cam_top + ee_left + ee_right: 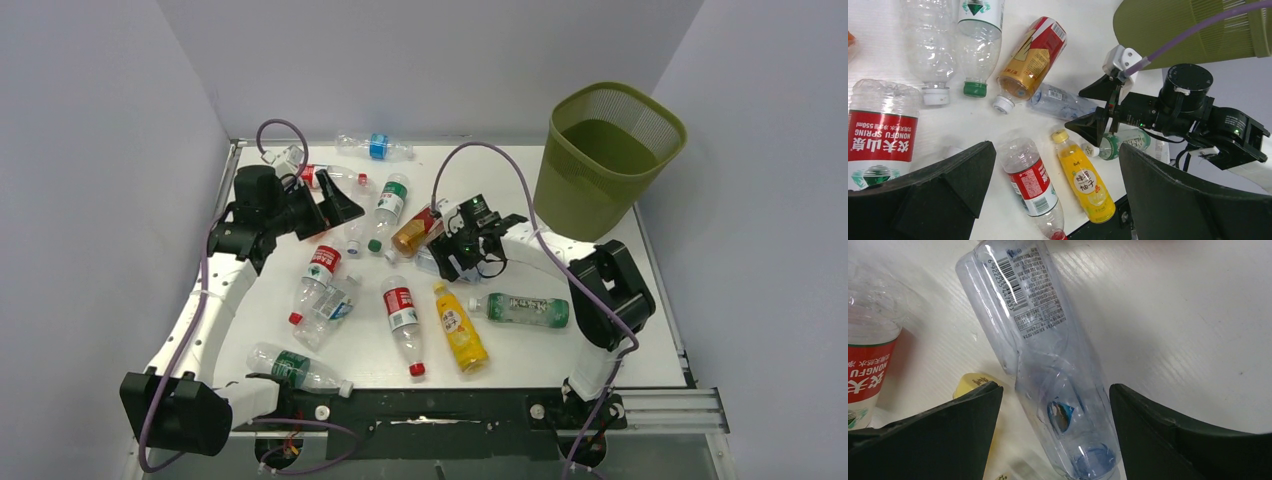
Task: Put the plastic bottles in the bin
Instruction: Pick up the plastic bottle at the center of the board.
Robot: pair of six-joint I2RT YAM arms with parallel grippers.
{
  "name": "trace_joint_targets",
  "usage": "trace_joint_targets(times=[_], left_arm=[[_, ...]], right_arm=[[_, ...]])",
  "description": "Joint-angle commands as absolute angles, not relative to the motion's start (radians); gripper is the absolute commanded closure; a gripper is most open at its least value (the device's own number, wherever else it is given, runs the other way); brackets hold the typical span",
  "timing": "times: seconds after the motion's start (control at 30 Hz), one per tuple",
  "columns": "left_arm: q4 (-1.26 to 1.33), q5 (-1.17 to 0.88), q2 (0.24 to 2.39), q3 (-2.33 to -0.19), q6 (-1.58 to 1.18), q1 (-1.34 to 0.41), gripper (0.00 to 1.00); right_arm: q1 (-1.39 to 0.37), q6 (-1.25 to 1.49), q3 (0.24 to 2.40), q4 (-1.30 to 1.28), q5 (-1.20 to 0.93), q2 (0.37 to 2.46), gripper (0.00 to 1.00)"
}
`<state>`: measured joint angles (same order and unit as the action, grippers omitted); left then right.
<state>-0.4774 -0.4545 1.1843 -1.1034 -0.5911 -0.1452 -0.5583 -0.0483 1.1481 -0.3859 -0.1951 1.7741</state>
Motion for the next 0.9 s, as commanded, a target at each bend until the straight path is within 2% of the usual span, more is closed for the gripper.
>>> trace_joint_targets(times=[0.0,0.07,0.4,0.73,0.87], left_arm=[[-0.399,-0.499,1.188,-1.115,-0.589,-0.16,0.02],[-0.387,-0.5,1.19,-1.111,-0.589,-0.167,0.02],[-0.362,-0.482,1.191,-1.092,-0.608,-0.219,0.02],[-0.361,-0.472,1.21,-1.108,-0.601,-0.221,0.02],[-0.349,-0.475,1.219,-1.108,-0.603,-0.221,0.02]], right_arm=[[-0.568,-0.043,1.16,-0.341,-0.182,1.792,0.24],[-0.568,-0.039,1.158,-0.341,-0.168,1.793,0.3],[-0.568,-0.047,1.163,-0.37,-0.112,1.765,0.47],[-0.526,-0.057,1.223,-0.465,-0.034,1.531,0.56],[-0.461,-0.049,1.288,-0.486,-0.033,1.463,0.55]])
